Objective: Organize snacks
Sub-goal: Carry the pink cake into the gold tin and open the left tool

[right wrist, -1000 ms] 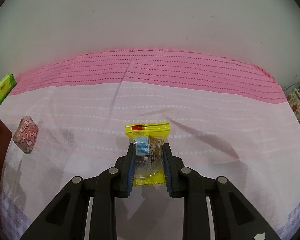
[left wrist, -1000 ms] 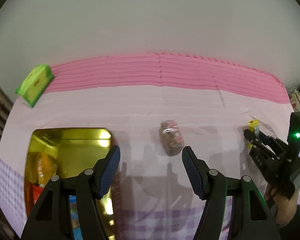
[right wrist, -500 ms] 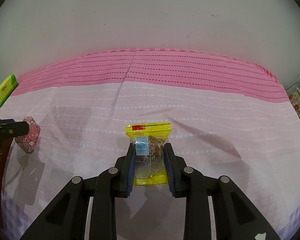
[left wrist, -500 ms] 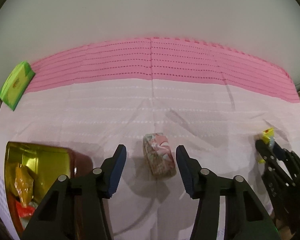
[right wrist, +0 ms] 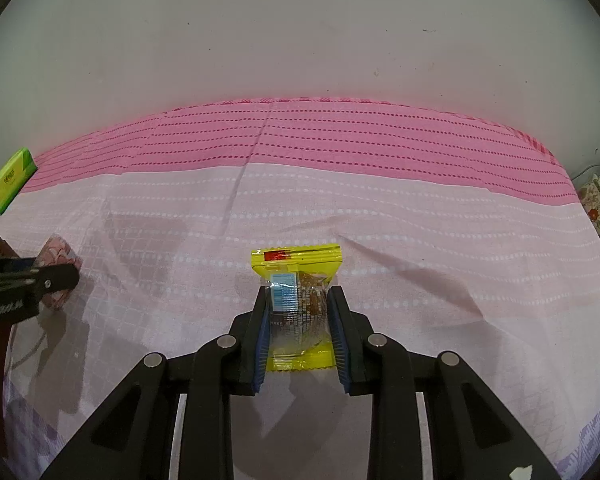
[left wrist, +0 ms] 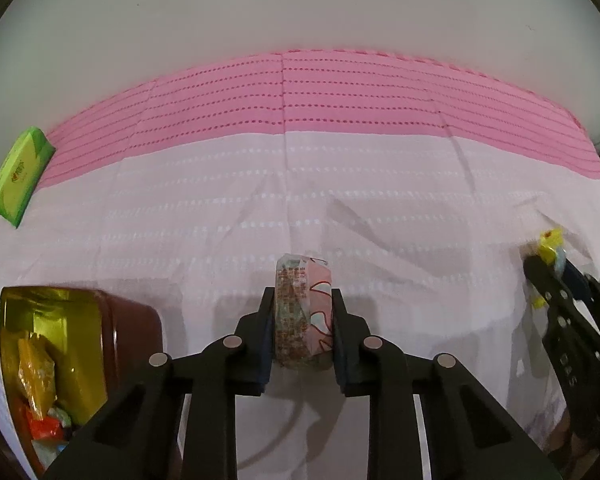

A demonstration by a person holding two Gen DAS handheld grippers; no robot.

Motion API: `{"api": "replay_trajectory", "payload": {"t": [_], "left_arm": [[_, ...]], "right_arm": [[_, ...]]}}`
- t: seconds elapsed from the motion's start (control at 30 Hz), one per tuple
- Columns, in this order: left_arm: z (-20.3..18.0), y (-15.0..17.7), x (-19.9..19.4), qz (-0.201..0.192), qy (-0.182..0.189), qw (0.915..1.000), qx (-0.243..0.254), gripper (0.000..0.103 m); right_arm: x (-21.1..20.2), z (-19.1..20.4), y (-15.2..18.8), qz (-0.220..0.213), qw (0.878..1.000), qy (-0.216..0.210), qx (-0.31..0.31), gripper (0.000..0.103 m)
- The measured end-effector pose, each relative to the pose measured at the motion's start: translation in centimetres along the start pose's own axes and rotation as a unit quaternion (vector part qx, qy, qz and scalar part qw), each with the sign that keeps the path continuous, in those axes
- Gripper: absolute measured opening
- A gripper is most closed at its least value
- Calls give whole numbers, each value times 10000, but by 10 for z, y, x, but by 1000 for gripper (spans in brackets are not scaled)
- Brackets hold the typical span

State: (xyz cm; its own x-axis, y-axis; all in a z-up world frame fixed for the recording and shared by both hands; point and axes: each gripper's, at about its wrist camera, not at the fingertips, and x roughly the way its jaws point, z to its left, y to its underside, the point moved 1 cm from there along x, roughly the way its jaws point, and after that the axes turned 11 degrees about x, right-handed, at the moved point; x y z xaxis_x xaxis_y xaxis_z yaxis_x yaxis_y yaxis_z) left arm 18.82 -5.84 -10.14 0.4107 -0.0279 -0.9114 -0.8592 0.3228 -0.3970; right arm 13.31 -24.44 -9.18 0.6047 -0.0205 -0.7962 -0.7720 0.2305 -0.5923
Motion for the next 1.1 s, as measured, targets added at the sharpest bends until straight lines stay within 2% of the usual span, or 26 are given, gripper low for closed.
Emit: {"api": "replay_trajectory", "payload": {"t": [0.6, 0.93, 1.1], "left_arm": [[-13, 52, -54, 37, 170, 9998, 100, 25], [14, 60, -101, -281, 97, 9994, -156, 25], [40, 61, -116, -401, -76, 9988, -287, 25]], "right_arm": [[0, 0, 0, -2, 10000, 4, -2, 27], [1, 1, 1, -6, 10000, 10, -8, 27], [1, 1, 1, -7, 10000, 10, -9, 27]]}}
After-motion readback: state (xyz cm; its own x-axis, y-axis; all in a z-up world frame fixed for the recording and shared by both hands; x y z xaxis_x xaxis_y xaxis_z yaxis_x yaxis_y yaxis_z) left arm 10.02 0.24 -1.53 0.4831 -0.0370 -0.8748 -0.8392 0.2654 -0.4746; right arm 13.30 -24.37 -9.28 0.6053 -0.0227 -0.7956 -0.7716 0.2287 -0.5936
